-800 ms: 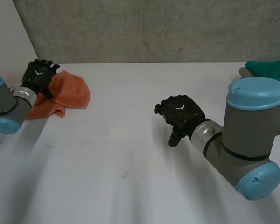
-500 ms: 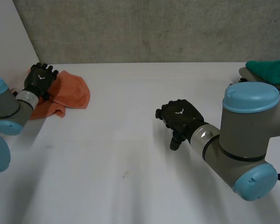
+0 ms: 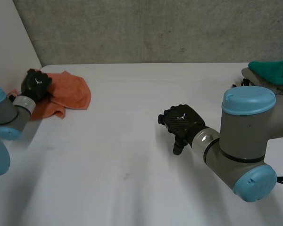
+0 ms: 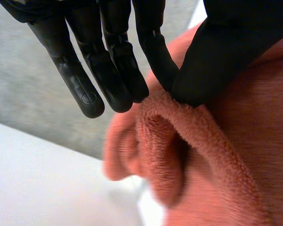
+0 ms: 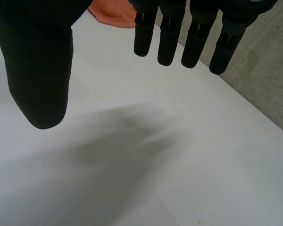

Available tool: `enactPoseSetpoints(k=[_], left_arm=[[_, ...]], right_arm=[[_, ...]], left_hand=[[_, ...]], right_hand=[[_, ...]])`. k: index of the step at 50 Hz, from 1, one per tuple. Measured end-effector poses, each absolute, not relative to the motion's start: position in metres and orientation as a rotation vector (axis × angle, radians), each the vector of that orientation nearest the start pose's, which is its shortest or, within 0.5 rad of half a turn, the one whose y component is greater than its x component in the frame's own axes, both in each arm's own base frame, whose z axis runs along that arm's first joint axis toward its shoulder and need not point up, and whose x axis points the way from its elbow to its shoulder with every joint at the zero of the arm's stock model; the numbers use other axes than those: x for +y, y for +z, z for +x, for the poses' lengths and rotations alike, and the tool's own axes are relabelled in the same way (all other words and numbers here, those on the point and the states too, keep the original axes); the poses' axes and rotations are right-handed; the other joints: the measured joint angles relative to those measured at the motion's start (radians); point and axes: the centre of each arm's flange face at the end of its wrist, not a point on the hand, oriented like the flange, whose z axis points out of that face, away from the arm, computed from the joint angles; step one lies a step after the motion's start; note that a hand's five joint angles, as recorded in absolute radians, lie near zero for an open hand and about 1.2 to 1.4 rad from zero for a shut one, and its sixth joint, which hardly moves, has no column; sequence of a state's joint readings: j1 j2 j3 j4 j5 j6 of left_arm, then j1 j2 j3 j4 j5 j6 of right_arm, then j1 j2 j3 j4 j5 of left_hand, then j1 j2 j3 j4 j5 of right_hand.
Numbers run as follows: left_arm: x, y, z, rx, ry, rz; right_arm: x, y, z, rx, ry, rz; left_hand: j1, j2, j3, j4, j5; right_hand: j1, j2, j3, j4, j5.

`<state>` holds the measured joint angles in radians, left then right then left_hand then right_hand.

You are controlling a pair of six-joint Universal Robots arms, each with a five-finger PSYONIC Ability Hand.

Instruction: Fold the laundry.

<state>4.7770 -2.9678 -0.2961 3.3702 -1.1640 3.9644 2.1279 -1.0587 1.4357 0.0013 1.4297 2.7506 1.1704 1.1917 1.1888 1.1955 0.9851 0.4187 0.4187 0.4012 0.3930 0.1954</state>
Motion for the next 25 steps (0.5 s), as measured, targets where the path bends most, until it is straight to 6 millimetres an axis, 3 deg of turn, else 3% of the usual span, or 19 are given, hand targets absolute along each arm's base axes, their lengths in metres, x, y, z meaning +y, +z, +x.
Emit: enactPoseSetpoints(k=[7,12,17,18,19,20,21,25], left_arm=[[-0.548,0.152,-0.151,1.431,-2.143,0.966],[-0.517,0.211,-0.186,1.428,-2.33,0.947],[-0.49,0.246,-0.209,1.442,-2.483,0.929],[-0.489,0.248,-0.209,1.445,-2.488,0.927],[-0.487,0.247,-0.209,1.471,-2.489,0.918],[-0.488,0.243,-0.207,1.498,-2.472,0.914],[-0.489,0.239,-0.205,1.519,-2.453,0.912],[-0.497,0.206,-0.186,1.648,-2.293,0.922]], right_arm=[[-0.239,0.175,0.317,2.111,-1.643,-1.21],[-0.242,0.179,0.316,2.109,-1.659,-1.201],[-0.242,0.181,0.316,2.109,-1.664,-1.198],[-0.242,0.181,0.316,2.109,-1.664,-1.198],[-0.242,0.181,0.315,2.11,-1.661,-1.199],[-0.241,0.182,0.315,2.111,-1.659,-1.201],[-0.241,0.182,0.315,2.111,-1.658,-1.201],[-0.24,0.184,0.314,2.112,-1.653,-1.204]], left_hand=[[0.0,0.003,0.004,0.004,0.0],[0.0,0.004,0.006,0.004,0.0],[0.0,0.004,0.006,0.004,0.0],[0.0,0.004,0.006,0.004,0.0],[-0.241,-0.235,-0.212,-0.216,-0.201],[-0.282,-0.272,-0.249,-0.255,-0.236],[-0.543,-0.498,-0.487,-0.5,-0.469],[-0.946,-0.927,-0.919,-0.937,-0.893]], right_hand=[[0.0,0.0,0.0,0.0,0.0],[0.0,0.0,0.0,0.0,0.0],[0.0,0.0,0.0,-0.003,-0.005],[0.0,0.0,0.0,-0.003,-0.005],[-0.008,0.0,-0.005,-0.003,-0.01],[-0.02,0.0,-0.008,-0.003,-0.012],[-0.021,0.0,-0.009,-0.003,-0.013],[-0.022,0.0,-0.011,-0.003,-0.015]])
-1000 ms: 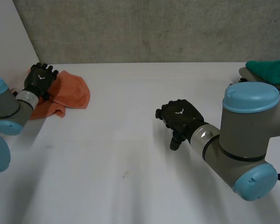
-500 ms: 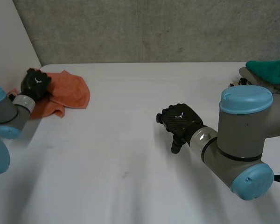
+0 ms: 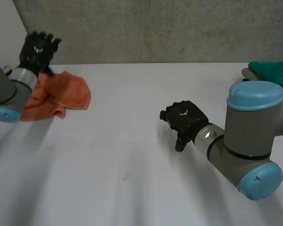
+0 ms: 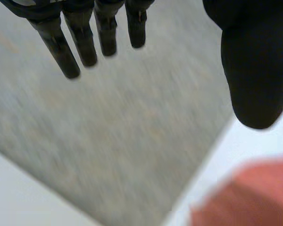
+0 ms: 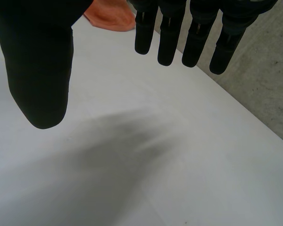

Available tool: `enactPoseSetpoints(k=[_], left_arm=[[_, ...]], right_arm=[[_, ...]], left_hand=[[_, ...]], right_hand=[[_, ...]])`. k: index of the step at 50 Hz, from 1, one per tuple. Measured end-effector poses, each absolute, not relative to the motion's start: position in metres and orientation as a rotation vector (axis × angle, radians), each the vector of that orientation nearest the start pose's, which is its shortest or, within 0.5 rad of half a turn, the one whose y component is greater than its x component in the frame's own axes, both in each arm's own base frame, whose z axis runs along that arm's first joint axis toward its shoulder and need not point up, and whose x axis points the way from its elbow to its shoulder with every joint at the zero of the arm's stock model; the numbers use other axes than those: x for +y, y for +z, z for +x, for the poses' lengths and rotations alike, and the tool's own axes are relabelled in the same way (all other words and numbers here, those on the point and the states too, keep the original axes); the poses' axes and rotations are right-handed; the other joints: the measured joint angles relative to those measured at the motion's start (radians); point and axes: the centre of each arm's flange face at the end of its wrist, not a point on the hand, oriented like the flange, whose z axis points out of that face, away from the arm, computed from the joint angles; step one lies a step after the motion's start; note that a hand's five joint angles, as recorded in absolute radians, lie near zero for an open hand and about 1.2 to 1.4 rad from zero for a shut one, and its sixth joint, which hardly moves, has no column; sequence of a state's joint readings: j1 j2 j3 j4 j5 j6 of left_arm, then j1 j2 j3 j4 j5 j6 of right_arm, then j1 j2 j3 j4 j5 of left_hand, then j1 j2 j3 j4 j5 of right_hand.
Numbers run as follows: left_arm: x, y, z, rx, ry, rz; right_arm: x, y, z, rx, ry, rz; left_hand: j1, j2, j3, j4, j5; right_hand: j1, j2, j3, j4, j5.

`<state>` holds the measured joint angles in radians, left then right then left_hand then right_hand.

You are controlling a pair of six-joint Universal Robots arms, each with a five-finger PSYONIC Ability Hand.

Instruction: Fold the laundry.

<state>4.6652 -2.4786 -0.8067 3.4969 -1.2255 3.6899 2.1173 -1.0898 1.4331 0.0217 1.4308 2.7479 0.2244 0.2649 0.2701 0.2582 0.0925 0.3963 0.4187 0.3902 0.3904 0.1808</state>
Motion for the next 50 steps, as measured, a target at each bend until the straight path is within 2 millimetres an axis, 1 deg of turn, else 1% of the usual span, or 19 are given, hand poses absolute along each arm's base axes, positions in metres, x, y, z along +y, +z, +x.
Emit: enactPoseSetpoints(k=[1,2,3,5,7,10,17,22,25,31,38,50], left_arm=[[-0.5,0.193,-0.178,1.69,-2.227,0.932],[-0.502,0.184,-0.172,1.718,-2.181,0.938],[-0.502,0.179,-0.169,1.736,-2.15,0.944],[-0.504,0.159,-0.154,1.796,-2.034,0.961],[-0.504,0.146,-0.143,1.836,-1.953,0.969],[-0.501,0.135,-0.129,1.893,-1.866,0.969],[-0.493,0.128,-0.113,1.994,-1.806,0.939],[-0.491,0.123,-0.102,2.045,-1.783,0.908],[-0.494,0.121,-0.095,2.047,-1.773,0.896],[-0.503,0.113,-0.082,1.988,-1.771,0.904],[-0.513,0.108,-0.078,1.917,-1.791,0.932],[-0.527,0.104,-0.08,1.858,-1.831,0.947]], right_arm=[[-0.24,0.184,0.314,2.112,-1.653,-1.205],[-0.24,0.184,0.314,2.112,-1.653,-1.205],[-0.24,0.184,0.314,2.112,-1.653,-1.205],[-0.24,0.184,0.314,2.113,-1.653,-1.205],[-0.24,0.184,0.313,2.115,-1.653,-1.205],[-0.241,0.183,0.313,2.117,-1.651,-1.206],[-0.241,0.179,0.314,2.119,-1.644,-1.221],[-0.239,0.177,0.315,2.12,-1.638,-1.234],[-0.238,0.176,0.315,2.119,-1.635,-1.24],[-0.238,0.175,0.316,2.118,-1.634,-1.245],[-0.238,0.174,0.316,2.118,-1.636,-1.252],[-0.238,0.173,0.315,2.119,-1.636,-1.258]], left_hand=[[0.0,0.0,0.0,0.0,0.0],[-0.029,-0.056,-0.057,-0.053,-0.043],[-0.029,-0.056,-0.057,-0.053,-0.043],[-0.029,-0.059,-0.059,-0.056,-0.043],[-0.029,-0.059,-0.059,-0.056,-0.043],[-0.029,-0.059,-0.059,-0.056,-0.043],[-0.029,-0.059,-0.059,-0.056,-0.043],[-0.029,-0.059,-0.059,-0.056,-0.043],[-0.029,-0.059,-0.059,-0.056,-0.043],[-0.029,-0.059,-0.059,-0.056,-0.043],[-0.029,-0.059,-0.059,-0.056,-0.043],[-0.024,-0.057,-0.057,-0.053,-0.043]], right_hand=[[0.0,0.0,0.0,0.0,0.0],[0.0,0.0,0.0,0.0,0.0],[0.0,0.0,0.0,0.0,0.0],[0.0,0.0,0.0,0.0,0.0],[0.0,0.0,0.0,0.0,0.0],[0.0,0.0,0.0,0.0,0.0],[0.0,0.0,0.0,0.0,0.0],[0.0,0.0,0.0,0.0,0.0],[0.0,0.0,0.0,0.0,0.0],[0.0,0.0,0.0,-0.016,-0.009],[0.0,-0.027,-0.014,-0.018,-0.011],[0.0,-0.027,-0.014,-0.018,-0.014]])
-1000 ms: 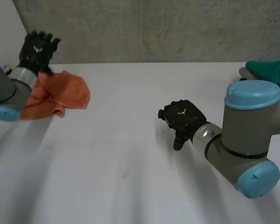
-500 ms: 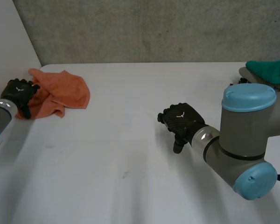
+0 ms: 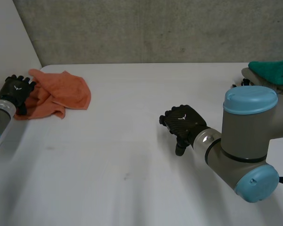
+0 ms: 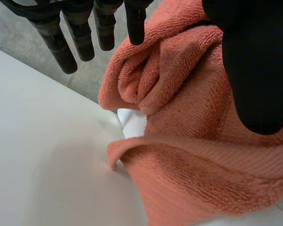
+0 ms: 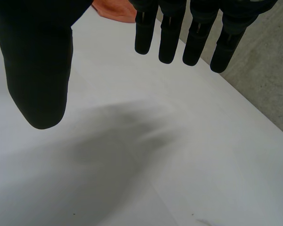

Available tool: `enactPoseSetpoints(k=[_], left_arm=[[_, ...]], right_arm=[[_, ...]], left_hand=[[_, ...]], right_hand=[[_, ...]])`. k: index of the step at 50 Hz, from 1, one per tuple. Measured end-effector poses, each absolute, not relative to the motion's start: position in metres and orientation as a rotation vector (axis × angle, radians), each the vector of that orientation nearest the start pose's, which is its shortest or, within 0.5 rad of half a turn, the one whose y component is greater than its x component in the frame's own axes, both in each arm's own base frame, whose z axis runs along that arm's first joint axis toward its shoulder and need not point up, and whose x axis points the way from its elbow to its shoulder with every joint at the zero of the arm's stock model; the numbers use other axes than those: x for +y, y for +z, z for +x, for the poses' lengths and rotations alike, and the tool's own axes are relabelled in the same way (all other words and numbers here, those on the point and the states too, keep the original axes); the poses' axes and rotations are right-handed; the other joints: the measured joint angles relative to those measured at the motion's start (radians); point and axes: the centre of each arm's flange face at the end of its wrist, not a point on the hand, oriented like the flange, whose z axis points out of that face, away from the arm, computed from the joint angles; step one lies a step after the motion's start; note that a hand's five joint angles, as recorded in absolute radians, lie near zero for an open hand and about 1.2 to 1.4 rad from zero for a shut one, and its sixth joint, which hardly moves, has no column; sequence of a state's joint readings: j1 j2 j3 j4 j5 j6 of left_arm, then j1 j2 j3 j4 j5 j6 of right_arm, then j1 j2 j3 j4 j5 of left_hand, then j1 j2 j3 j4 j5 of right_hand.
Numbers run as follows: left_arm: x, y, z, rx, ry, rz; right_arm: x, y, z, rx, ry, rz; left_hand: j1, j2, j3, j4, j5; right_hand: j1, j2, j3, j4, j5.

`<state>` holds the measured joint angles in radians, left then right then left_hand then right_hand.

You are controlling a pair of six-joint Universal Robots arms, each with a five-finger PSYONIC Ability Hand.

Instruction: Fold the laundry.

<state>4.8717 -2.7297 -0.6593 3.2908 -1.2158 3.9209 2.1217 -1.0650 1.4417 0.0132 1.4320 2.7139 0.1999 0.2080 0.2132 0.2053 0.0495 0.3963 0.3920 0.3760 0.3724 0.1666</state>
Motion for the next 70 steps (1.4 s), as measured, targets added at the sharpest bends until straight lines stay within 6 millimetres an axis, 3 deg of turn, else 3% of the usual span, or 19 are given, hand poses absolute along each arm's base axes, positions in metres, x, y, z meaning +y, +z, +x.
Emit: enactPoseSetpoints(k=[14,18,37,39,40,42,46,50,56,60,64,70], left_arm=[[-0.537,0.097,-0.086,1.819,-1.879,0.974],[-0.54,0.092,-0.088,1.808,-1.891,0.983],[-0.55,0.073,-0.088,1.773,-1.914,1.003],[-0.551,0.072,-0.087,1.771,-1.916,1.006],[-0.551,0.072,-0.087,1.768,-1.918,1.008],[-0.552,0.074,-0.086,1.761,-1.924,1.009],[-0.553,0.081,-0.087,1.736,-1.944,1.0],[-0.553,0.1,-0.091,1.704,-1.99,0.977],[-0.541,0.147,-0.114,1.672,-2.102,0.948],[-0.522,0.192,-0.142,1.646,-2.22,0.934],[-0.495,0.239,-0.173,1.623,-2.348,0.923],[-0.413,0.323,-0.239,1.64,-2.648,0.933]], right_arm=[[-0.24,0.171,0.315,2.123,-1.637,-1.258],[-0.241,0.17,0.314,2.124,-1.638,-1.259],[-0.242,0.169,0.314,2.126,-1.635,-1.263],[-0.242,0.169,0.314,2.126,-1.635,-1.263],[-0.242,0.169,0.314,2.127,-1.635,-1.263],[-0.242,0.168,0.314,2.127,-1.635,-1.263],[-0.243,0.168,0.314,2.13,-1.633,-1.263],[-0.243,0.167,0.314,2.13,-1.632,-1.263],[-0.243,0.168,0.314,2.129,-1.635,-1.262],[-0.243,0.17,0.314,2.127,-1.642,-1.26],[-0.244,0.173,0.313,2.126,-1.656,-1.251],[-0.256,0.191,0.305,2.129,-1.735,-1.189]], left_hand=[[0.156,0.141,0.135,0.148,0.13],[0.313,0.296,0.29,0.302,0.284],[0.337,0.328,0.323,0.337,0.319],[0.4,0.387,0.375,0.387,0.368],[0.608,0.581,0.56,0.571,0.544],[0.815,0.801,0.793,0.788,0.756],[0.913,0.981,0.973,0.987,0.919],[0.913,0.985,0.977,0.993,0.919],[0.913,0.985,0.98,0.994,0.919],[0.913,0.988,0.981,0.994,0.919],[0.913,0.988,0.982,0.994,0.919],[0.913,0.988,0.982,0.994,0.919]], right_hand=[[0.0,0.0,0.0,0.0,0.0],[0.0,0.0,0.0,0.0,0.0],[0.0,0.0,0.0,0.0,0.0],[0.0,0.0,0.0,0.0,0.0],[0.0,0.0,0.0,0.0,0.0],[0.0,0.0,0.0,0.0,0.0],[0.0,0.0,0.0,0.0,0.0],[0.0,0.0,0.0,0.0,0.0],[0.0,0.0,0.0,0.0,0.0],[0.0,0.0,0.0,0.0,0.0],[0.0,0.0,0.0,0.0,0.0],[-0.001,0.0,0.0,-0.001,-0.004]])
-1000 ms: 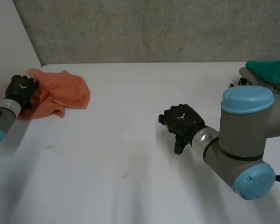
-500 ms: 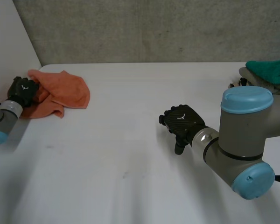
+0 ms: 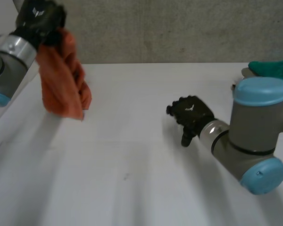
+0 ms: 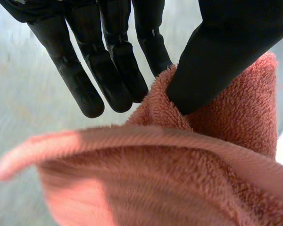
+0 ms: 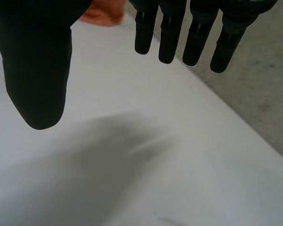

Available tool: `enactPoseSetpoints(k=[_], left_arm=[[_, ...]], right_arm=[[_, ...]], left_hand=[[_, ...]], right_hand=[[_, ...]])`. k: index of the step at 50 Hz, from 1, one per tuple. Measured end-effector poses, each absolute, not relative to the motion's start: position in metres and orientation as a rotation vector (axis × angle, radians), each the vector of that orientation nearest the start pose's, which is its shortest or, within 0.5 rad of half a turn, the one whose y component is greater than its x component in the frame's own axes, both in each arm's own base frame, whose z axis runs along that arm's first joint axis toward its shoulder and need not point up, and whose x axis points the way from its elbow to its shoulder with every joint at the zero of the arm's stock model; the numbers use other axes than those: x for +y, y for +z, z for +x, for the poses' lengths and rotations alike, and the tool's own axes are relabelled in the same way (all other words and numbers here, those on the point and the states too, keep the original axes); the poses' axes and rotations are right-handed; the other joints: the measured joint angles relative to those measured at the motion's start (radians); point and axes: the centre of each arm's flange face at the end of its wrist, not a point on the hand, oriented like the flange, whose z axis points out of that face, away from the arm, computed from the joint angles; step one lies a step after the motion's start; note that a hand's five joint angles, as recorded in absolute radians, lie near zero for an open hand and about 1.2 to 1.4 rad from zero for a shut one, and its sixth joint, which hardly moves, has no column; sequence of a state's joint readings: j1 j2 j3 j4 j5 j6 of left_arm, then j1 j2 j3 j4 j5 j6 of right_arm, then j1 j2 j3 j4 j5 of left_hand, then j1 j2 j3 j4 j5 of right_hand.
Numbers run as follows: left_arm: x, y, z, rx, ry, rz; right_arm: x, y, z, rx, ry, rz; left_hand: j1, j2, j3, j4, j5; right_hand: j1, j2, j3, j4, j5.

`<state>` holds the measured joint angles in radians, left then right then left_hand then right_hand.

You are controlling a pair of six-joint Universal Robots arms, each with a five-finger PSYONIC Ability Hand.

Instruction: Fold the laundry.

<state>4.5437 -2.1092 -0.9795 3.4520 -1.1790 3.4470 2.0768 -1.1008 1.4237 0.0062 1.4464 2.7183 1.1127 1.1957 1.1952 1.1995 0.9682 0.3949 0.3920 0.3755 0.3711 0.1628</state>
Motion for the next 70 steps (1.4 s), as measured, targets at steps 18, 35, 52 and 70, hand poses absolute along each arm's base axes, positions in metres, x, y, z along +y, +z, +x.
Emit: enactPoseSetpoints(k=[18,35,52,70], left_arm=[[-0.195,0.221,-0.36,2.663,-2.348,1.455],[-0.205,0.236,-0.3,2.639,-2.049,1.115],[-0.193,0.186,-0.26,2.583,-1.853,1.099],[-0.274,0.146,-0.303,2.155,-1.962,1.294]], right_arm=[[-0.309,0.232,0.257,2.185,-1.888,-0.894],[-0.295,0.218,0.257,2.306,-1.618,-1.054],[-0.213,0.182,0.275,2.149,-1.234,-1.529],[-0.22,0.146,0.297,2.048,-1.599,-1.475]], left_hand=[[-0.744,-0.787,-0.78,-0.791,-0.737],[-0.895,-0.985,-0.978,-0.988,-0.915],[-0.895,-0.985,-0.978,-0.988,-0.915],[0.041,-0.055,-0.064,-0.063,-0.016]], right_hand=[[-0.085,-0.089,-0.09,-0.079,-0.07],[-0.085,-0.111,-0.101,-0.088,-0.089],[-0.085,-0.111,-0.101,-0.088,-0.089],[0.67,0.782,0.801,0.812,0.789]])
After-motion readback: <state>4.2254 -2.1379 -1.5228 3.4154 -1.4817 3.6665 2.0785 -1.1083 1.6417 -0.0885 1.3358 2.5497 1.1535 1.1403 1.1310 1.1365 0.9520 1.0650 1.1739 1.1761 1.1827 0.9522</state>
